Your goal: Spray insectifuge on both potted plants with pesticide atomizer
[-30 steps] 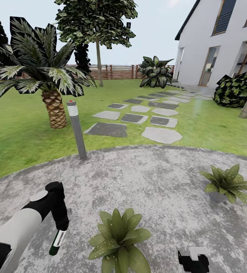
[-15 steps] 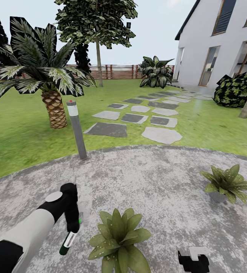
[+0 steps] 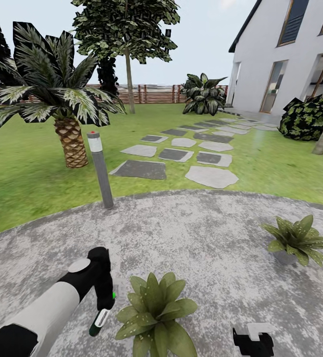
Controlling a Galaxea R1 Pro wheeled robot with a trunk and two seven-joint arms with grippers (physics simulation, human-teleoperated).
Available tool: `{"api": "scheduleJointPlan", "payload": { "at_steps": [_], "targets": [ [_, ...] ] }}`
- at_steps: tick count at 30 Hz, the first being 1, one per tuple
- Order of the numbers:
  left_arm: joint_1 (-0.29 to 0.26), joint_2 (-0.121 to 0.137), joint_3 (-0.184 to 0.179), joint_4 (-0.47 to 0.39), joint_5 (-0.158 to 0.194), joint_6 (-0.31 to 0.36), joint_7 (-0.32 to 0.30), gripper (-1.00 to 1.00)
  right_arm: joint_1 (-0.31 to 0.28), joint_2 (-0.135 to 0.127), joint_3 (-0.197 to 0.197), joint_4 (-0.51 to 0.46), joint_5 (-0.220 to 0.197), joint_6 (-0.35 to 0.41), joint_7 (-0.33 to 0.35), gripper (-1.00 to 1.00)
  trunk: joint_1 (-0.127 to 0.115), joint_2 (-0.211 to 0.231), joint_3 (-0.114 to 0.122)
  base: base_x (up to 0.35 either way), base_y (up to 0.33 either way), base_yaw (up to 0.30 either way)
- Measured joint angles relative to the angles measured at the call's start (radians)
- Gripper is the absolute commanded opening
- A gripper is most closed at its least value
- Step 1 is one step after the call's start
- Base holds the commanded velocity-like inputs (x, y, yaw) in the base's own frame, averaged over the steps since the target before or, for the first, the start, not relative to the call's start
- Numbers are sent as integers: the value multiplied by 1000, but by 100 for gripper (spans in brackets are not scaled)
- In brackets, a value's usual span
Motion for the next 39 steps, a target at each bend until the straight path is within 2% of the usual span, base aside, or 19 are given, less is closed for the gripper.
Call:
{"api": "scheduleJointPlan", "payload": {
  "at_steps": [4, 7, 9, 12, 15, 16, 18, 20, 21, 23, 27, 30, 34, 35, 39],
  "targets": [
    [1, 21, 1, 11, -4, -8, 1, -100, 0, 0, 0, 0, 0, 0, 0, 100, 0, 0, 0, 0, 0, 0],
    [2, 75, 2, 14, 5, -12, 11, -100, 0, 0, 0, 0, 0, 0, 0, 100, 0, 0, 0, 0, 0, 0],
    [3, 95, 3, 18, 9, -12, 28, -100, 0, 0, 0, 0, 0, 0, 0, 100, 0, 0, 0, 0, 0, 0],
    [3, 90, 3, 26, 12, -10, 70, -100, 0, 0, 1, 0, 0, 0, 0, 100, 0, 0, 0, 0, 0, 0],
    [3, 50, 4, 26, 14, -8, 82, -100, 0, 0, 0, 0, 0, 0, 0, 100, 0, 0, 0, 0, 0, 0],
    [3, 29, 4, 27, 15, -8, 87, -100, 0, 0, 0, 0, 0, 0, 0, 100, 0, 0, 0, 0, 0, 0],
    [3, 19, 3, 28, 14, -8, 99, -100, 0, 0, 0, 0, 0, 0, 0, 100, 0, 0, 0, 0, 0, 0],
    [8, 24, 5, 30, 16, -8, 122, -100, 0, 0, 0, 0, 0, 0, 0, 100, 0, 0, 0, 0, 0, 0],
    [28, 32, 11, 34, 15, -8, 134, -100, 0, 0, 0, 0, 0, 0, 0, 100, 0, 0, 0, 0, 0, 15],
    [69, 60, 21, 38, 13, -10, 143, -100, 0, 0, 0, 0, 0, 0, 0, 100, 0, 0, 0, 0, 0, 91],
    [86, 101, 25, 39, 24, -11, 145, -100, 0, 0, 0, 0, 0, 0, 0, 100, 0, 0, 0, 0, 0, 228],
    [87, 106, 38, 37, 50, -5, 143, -100, 0, 0, 0, 0, 0, 0, 0, 100, 0, 0, -1, 0, 0, 266],
    [71, 102, 127, 33, 55, 8, 131, -100, 0, 0, 0, 0, -1, 0, 0, 100, 0, 0, -3, 0, 0, 120],
    [68, 101, 139, 32, 54, 14, 130, -100, 0, 0, 0, 0, 0, 0, 0, 100, 0, 0, -3, 0, 0, 30],
    [56, 103, 156, 34, 49, 75, 131, -100, 0, -1, 0, 3, 2, 0, 0, 100, 0, 0, -3, 0, -4, 8]
  ]
}}
